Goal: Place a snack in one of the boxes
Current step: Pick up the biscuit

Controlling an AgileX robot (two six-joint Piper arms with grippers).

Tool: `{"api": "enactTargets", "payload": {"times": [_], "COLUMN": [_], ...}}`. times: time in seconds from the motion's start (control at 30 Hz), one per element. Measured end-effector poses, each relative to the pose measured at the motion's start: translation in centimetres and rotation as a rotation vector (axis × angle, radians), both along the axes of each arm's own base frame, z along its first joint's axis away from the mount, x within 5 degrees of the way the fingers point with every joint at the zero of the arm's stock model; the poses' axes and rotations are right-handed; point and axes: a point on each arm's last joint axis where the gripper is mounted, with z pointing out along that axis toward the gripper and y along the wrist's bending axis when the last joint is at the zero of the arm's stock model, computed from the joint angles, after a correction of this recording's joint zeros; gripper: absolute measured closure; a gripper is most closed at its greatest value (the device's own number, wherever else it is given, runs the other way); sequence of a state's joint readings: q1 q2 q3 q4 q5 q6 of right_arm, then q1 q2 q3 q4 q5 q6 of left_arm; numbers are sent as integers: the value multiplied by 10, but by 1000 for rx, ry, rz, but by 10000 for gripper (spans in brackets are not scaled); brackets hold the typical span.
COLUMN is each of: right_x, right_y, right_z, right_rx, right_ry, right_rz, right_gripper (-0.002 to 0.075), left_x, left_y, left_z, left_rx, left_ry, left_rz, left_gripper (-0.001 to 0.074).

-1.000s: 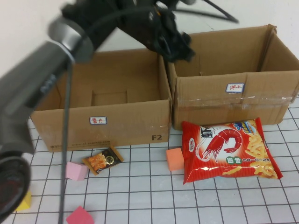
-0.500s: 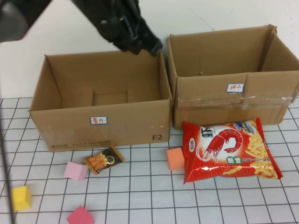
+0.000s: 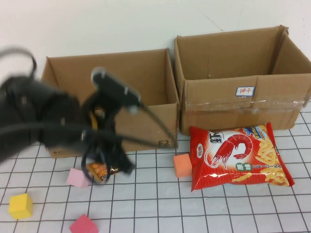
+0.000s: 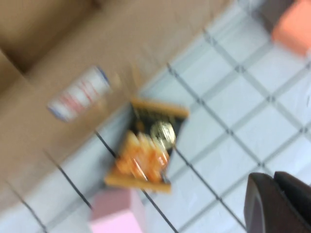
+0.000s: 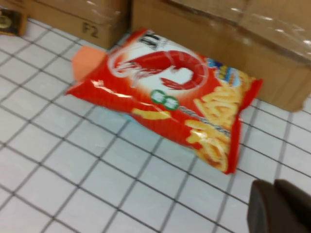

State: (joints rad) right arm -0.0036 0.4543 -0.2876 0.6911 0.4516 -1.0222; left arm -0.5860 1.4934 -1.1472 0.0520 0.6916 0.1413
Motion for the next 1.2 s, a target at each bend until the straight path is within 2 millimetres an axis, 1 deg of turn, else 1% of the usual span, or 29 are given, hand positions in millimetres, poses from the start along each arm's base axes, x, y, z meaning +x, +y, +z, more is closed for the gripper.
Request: {"api": "enactTargets", "payload": {"times": [0.07, 0.13, 0.2, 0.3, 0.33, 0.4, 0.5, 0.57, 0.63, 0.77, 0.87, 1.2], "right_x": [-1, 0, 2, 7, 9, 13, 17, 18, 18, 17, 17, 17], "right_y": [3, 7, 12, 17, 18, 19, 20, 20, 21, 21, 21, 21], "right_z": [0, -2, -5, -9, -10, -12, -14, -14, -14, -14, -14, -14], "right_rx": [4, 8, 19, 20, 22, 31, 36, 32, 20, 12, 4, -1], "right_ry": [7, 24, 61, 124, 143, 173, 197, 194, 188, 188, 184, 178], "right_rz": [35, 85, 138, 196, 208, 214, 217, 223, 232, 246, 251, 257], "right_gripper": [727, 727, 727, 727, 727, 727, 727, 727, 727, 727, 727, 727], "left_x": [-6, -8, -6, 4, 9, 16, 32, 43, 51, 62, 68, 79], "left_y": [4, 5, 3, -2, -5, -9, -10, -6, 1, 15, 18, 14], "left_z": [-23, -41, -52, -63, -66, -72, -85, -94, -102, -112, -116, -128], "left_rx": [11, 17, 11, -1, -2, -2, 24, 43, 55, 61, 53, 27], "left_ry": [29, 47, 52, 30, 30, 43, 86, 115, 132, 149, 130, 66], "left_rz": [6, 8, 20, 42, 49, 67, 103, 134, 164, 216, 227, 200], "left_gripper": [736, 736, 736, 721, 699, 629, 468, 367, 316, 288, 283, 283]}}
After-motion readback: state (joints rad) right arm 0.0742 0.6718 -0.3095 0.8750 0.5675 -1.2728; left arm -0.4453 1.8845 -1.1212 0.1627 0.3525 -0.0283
